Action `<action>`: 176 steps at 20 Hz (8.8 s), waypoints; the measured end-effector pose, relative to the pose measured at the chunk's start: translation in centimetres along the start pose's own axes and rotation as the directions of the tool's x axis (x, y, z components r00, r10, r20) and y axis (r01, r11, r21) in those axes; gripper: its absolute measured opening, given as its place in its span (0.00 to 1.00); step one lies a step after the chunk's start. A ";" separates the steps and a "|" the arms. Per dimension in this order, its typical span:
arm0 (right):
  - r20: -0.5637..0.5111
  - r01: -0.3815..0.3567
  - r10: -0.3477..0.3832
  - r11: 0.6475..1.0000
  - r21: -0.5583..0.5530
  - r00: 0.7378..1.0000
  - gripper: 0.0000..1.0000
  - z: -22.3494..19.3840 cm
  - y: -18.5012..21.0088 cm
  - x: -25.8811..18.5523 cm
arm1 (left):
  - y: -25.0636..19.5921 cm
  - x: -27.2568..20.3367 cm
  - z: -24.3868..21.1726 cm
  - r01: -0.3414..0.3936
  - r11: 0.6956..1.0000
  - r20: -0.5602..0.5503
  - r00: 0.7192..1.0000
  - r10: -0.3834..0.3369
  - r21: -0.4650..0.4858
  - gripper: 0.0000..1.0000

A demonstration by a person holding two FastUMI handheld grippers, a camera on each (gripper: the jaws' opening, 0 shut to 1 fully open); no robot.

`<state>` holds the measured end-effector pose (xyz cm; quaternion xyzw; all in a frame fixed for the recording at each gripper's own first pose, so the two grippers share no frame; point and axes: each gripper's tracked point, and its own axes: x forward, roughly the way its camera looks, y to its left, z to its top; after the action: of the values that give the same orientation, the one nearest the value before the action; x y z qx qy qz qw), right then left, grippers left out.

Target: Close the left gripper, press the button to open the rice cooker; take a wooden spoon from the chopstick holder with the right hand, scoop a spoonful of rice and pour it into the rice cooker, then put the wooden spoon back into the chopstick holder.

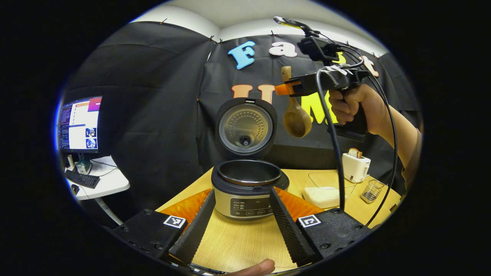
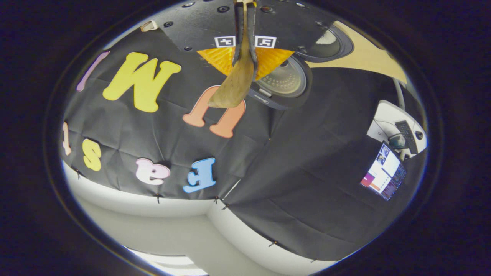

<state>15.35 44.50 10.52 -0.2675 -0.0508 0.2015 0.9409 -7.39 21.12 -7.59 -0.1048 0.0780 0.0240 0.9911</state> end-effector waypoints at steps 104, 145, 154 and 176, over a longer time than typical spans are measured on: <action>-0.266 0.379 -0.294 0.847 0.372 0.918 0.96 -32.4 -21.5 -34.8 | 2.4 31.6 23.0 -0.158 0.987 -0.054 0.986 0.158 0.004 0.93; -0.142 0.325 -0.293 0.881 0.344 0.946 0.95 -25.3 -19.7 -37.9 | -2.9 14.1 1.9 0.005 0.998 -0.459 0.888 0.024 0.061 0.93; -0.148 0.326 -0.291 0.876 0.356 0.945 0.96 -25.4 -20.0 -38.2 | -3.2 13.1 0.9 -0.041 0.995 -0.157 0.986 0.055 0.094 0.94; -0.196 0.381 -0.330 0.849 0.367 0.923 0.95 -26.6 -21.3 -38.1 | -7.2 8.3 5.3 -0.060 0.997 0.112 0.992 0.055 0.041 0.89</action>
<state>-6.56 -0.37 -0.51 -0.0686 0.0017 0.0126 0.9976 2.06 15.43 -2.37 -0.0793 0.0262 0.0567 0.9949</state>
